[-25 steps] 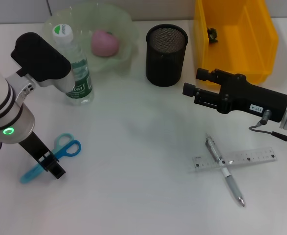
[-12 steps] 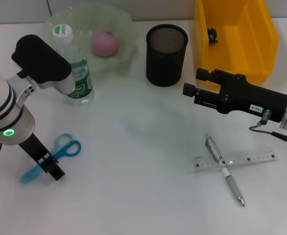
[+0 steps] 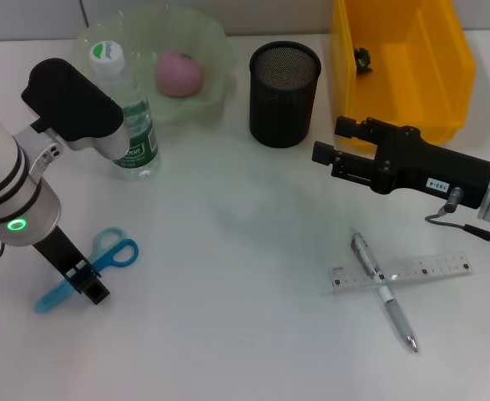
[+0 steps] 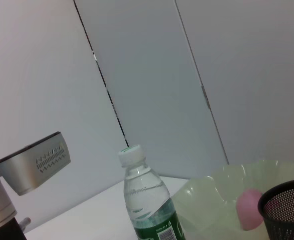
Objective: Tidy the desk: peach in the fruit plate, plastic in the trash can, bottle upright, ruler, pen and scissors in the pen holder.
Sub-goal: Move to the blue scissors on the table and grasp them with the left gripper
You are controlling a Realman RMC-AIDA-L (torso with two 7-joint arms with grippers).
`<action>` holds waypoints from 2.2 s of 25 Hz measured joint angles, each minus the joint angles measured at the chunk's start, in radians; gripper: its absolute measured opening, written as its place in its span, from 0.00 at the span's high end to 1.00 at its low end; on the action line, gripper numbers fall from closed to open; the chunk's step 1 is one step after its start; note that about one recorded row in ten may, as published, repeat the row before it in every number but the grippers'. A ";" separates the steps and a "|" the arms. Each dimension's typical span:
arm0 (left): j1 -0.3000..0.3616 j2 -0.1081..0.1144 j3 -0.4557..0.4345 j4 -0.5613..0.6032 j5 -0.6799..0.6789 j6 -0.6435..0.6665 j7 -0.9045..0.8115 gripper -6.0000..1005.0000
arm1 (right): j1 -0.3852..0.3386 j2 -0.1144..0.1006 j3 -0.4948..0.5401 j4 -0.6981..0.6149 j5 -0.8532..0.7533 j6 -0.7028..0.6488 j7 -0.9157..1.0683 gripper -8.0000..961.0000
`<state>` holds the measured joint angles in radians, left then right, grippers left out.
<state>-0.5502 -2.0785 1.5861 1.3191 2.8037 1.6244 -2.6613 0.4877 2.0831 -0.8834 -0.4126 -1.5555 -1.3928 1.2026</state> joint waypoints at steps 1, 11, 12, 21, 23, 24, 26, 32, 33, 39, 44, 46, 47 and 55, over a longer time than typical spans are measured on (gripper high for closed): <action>0.000 0.000 0.000 0.000 0.000 0.000 0.000 0.28 | 0.000 0.000 0.000 0.000 0.000 0.000 0.000 0.25; -0.004 0.000 0.003 0.000 0.008 0.000 0.000 0.35 | 0.001 0.000 0.000 0.000 0.000 0.001 0.000 0.25; -0.005 0.000 0.008 0.000 0.012 0.000 0.000 0.36 | 0.001 0.000 0.000 0.000 0.000 0.001 0.000 0.25; -0.005 0.000 0.013 0.000 0.013 -0.001 -0.001 0.43 | 0.002 0.000 0.000 0.000 0.000 0.001 0.000 0.25; -0.005 0.000 0.014 0.000 0.015 -0.002 -0.002 0.44 | 0.002 0.000 0.000 0.000 0.000 0.001 0.000 0.25; -0.005 0.000 0.014 0.000 0.015 -0.003 -0.002 0.44 | 0.002 0.000 0.000 0.000 0.000 0.001 0.000 0.25; -0.006 0.000 0.014 0.000 0.018 -0.006 -0.002 0.45 | 0.002 0.000 0.000 0.000 0.000 0.002 0.000 0.25; -0.007 0.000 0.015 0.000 0.024 -0.010 -0.006 0.49 | 0.002 0.000 0.000 0.000 0.002 0.001 0.000 0.25; -0.008 0.000 0.016 0.000 0.024 -0.009 -0.006 0.49 | 0.002 0.000 0.000 0.000 0.002 0.001 0.000 0.25; -0.010 0.000 0.026 0.000 0.022 -0.004 -0.006 0.57 | 0.003 0.000 0.000 0.000 0.003 0.001 0.000 0.25; -0.010 0.000 0.026 0.000 0.022 -0.006 -0.006 0.56 | 0.003 0.000 0.000 0.000 0.003 0.001 0.000 0.25; -0.010 0.000 0.026 0.000 0.023 -0.009 -0.007 0.56 | 0.003 0.000 0.000 0.000 0.003 0.001 0.000 0.25; -0.010 0.000 0.026 0.000 0.023 -0.009 -0.007 0.56 | 0.003 0.000 0.000 0.000 0.003 0.001 0.000 0.25; -0.011 -0.001 0.042 -0.001 0.021 -0.005 -0.008 0.58 | 0.003 0.000 0.000 0.000 0.003 0.001 0.000 0.25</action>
<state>-0.5608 -2.0796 1.6276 1.3182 2.8243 1.6190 -2.6691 0.4909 2.0831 -0.8835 -0.4126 -1.5523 -1.3915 1.2026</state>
